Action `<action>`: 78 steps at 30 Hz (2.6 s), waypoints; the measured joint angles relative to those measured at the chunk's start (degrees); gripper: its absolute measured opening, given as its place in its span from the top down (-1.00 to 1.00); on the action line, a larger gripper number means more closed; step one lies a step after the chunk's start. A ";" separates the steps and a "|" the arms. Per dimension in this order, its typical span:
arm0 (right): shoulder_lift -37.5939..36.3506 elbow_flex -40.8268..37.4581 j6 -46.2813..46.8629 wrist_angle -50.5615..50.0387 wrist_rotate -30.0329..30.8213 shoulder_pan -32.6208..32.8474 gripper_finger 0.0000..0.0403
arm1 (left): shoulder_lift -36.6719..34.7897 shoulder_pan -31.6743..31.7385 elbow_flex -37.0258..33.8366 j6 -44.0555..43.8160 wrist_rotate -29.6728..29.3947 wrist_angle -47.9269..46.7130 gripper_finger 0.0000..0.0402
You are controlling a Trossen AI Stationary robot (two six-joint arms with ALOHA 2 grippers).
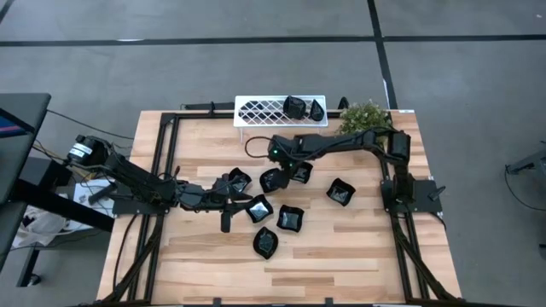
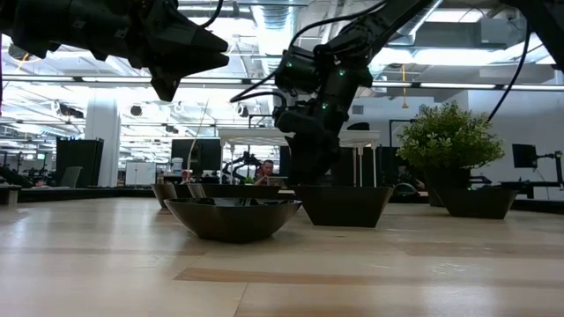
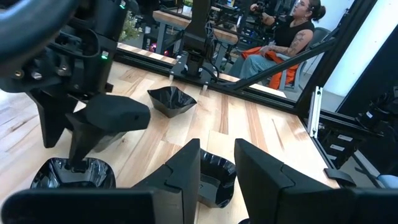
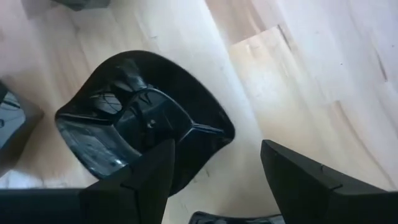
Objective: Pick & Place Mini shaped plates
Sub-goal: Stack the leaf shaped plate on top of the leaf shaped plate on the shelf
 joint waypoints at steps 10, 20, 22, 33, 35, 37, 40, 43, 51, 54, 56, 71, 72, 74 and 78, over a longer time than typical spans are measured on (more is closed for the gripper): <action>0.00 -0.02 -0.16 -0.40 -0.04 0.76 -0.16 | 0.00 0.01 0.00 0.02 0.00 0.00 0.49; 0.00 -0.02 -1.10 -0.40 -0.04 0.81 -0.16 | 0.00 0.02 0.00 0.02 0.00 0.00 0.49; 0.00 -0.02 -1.51 -0.40 -0.06 0.86 -0.16 | 0.00 0.02 0.00 0.02 0.00 0.00 0.49; 0.00 -0.10 -4.93 -0.36 -0.29 3.01 -0.16 | 0.00 1.73 0.00 0.02 0.11 0.00 0.49; 0.00 -0.30 -5.59 -0.42 -0.60 2.69 -0.16 | -0.02 2.68 0.00 0.02 -0.25 0.00 0.49; 0.00 -0.34 -6.22 -0.47 -0.67 2.55 -0.16 | -0.02 3.27 0.00 0.02 0.01 0.02 0.49; 0.00 -0.33 -7.31 -0.42 -1.06 2.06 -0.16 | -0.04 3.96 0.00 0.02 -0.05 0.02 0.49; 0.00 -0.33 -7.64 -0.36 -1.40 1.71 -0.16 | -0.04 3.88 0.00 0.02 -0.02 0.02 0.49; 0.00 -0.35 -7.65 0.26 -1.50 1.95 -0.16 | -0.07 3.87 0.00 0.02 -0.01 0.02 0.49; 0.00 -0.83 -7.65 0.68 -1.55 1.95 -0.16 | -0.07 3.89 0.00 0.02 -0.02 0.02 0.49; 0.00 -1.91 -7.65 1.59 -1.55 1.94 -0.16 | -0.07 3.89 0.00 0.02 -0.02 0.04 0.49; 0.02 -3.61 -7.15 4.89 -4.68 1.95 -0.16 | -0.09 3.87 0.00 0.02 -0.02 0.42 0.49; 0.02 -3.61 -7.10 4.76 -4.73 1.95 -0.16 | -0.09 3.87 0.00 0.02 -0.02 0.42 0.49; 0.00 -3.61 -6.88 4.72 -4.97 1.86 -0.16 | -0.09 3.87 0.00 0.02 -0.02 0.44 0.49; -0.09 -2.46 -5.93 3.90 -6.18 1.12 -0.16 | -0.09 3.87 0.00 0.02 -0.02 0.44 0.49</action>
